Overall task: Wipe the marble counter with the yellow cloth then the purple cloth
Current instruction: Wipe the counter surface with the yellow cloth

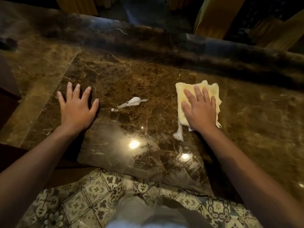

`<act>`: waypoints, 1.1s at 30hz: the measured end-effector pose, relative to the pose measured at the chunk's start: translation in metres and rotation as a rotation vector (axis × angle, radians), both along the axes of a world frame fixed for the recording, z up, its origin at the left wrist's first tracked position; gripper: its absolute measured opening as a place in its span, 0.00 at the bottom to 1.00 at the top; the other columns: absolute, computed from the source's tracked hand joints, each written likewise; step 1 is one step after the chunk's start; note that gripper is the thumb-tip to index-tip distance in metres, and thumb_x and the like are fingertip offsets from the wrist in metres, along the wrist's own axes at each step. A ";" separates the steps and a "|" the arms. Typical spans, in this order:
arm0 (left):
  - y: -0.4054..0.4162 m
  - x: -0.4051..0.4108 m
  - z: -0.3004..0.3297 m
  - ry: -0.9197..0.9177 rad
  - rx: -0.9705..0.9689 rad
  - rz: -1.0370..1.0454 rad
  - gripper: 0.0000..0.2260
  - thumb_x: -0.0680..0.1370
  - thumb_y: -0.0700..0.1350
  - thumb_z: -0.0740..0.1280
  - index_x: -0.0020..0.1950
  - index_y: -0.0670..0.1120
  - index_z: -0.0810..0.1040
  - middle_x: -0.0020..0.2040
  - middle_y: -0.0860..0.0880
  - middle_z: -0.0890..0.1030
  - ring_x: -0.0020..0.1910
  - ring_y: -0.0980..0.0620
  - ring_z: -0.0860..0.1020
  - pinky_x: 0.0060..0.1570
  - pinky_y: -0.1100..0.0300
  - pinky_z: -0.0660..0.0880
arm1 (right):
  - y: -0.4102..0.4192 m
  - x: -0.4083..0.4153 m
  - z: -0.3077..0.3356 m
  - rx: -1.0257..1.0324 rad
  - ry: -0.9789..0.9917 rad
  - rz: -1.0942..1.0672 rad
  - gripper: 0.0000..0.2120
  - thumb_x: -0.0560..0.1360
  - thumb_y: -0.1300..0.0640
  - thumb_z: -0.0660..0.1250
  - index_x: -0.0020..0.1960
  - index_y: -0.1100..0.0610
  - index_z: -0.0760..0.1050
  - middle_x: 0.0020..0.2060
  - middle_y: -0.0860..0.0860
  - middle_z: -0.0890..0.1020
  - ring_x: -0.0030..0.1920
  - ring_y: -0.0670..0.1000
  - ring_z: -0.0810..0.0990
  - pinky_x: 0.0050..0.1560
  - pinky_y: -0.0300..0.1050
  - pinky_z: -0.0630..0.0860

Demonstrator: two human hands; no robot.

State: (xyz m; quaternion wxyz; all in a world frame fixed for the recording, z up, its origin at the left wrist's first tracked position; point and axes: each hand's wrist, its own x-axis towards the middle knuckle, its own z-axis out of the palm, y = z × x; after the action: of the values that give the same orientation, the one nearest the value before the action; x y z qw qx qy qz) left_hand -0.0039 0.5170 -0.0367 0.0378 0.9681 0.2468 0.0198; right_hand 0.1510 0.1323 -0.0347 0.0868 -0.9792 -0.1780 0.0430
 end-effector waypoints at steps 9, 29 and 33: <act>0.073 0.081 0.017 0.048 0.004 -0.338 0.27 0.84 0.62 0.53 0.80 0.51 0.64 0.82 0.39 0.60 0.83 0.37 0.50 0.78 0.33 0.46 | -0.005 -0.101 0.000 0.016 0.022 -0.135 0.25 0.84 0.43 0.46 0.79 0.44 0.60 0.82 0.50 0.59 0.82 0.56 0.51 0.79 0.62 0.50; 0.081 0.107 0.005 0.051 -0.156 -0.381 0.28 0.84 0.61 0.53 0.82 0.53 0.59 0.85 0.43 0.55 0.84 0.43 0.49 0.80 0.39 0.44 | 0.029 -0.024 -0.005 0.020 0.015 -0.347 0.26 0.83 0.42 0.50 0.80 0.46 0.60 0.82 0.52 0.57 0.82 0.59 0.51 0.79 0.65 0.48; 0.054 0.090 0.013 0.109 -0.146 -0.351 0.32 0.83 0.64 0.54 0.83 0.50 0.56 0.85 0.42 0.52 0.84 0.42 0.47 0.79 0.36 0.42 | 0.015 -0.088 -0.004 -0.010 0.012 -0.260 0.28 0.82 0.41 0.49 0.80 0.46 0.60 0.82 0.53 0.58 0.82 0.59 0.52 0.78 0.65 0.48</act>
State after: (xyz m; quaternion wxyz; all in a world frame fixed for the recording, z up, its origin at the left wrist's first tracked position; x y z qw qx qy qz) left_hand 0.0862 0.5707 -0.0242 0.0972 0.9906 0.0769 -0.0575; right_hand 0.0630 0.1473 -0.0383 0.0880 -0.9942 -0.0487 0.0384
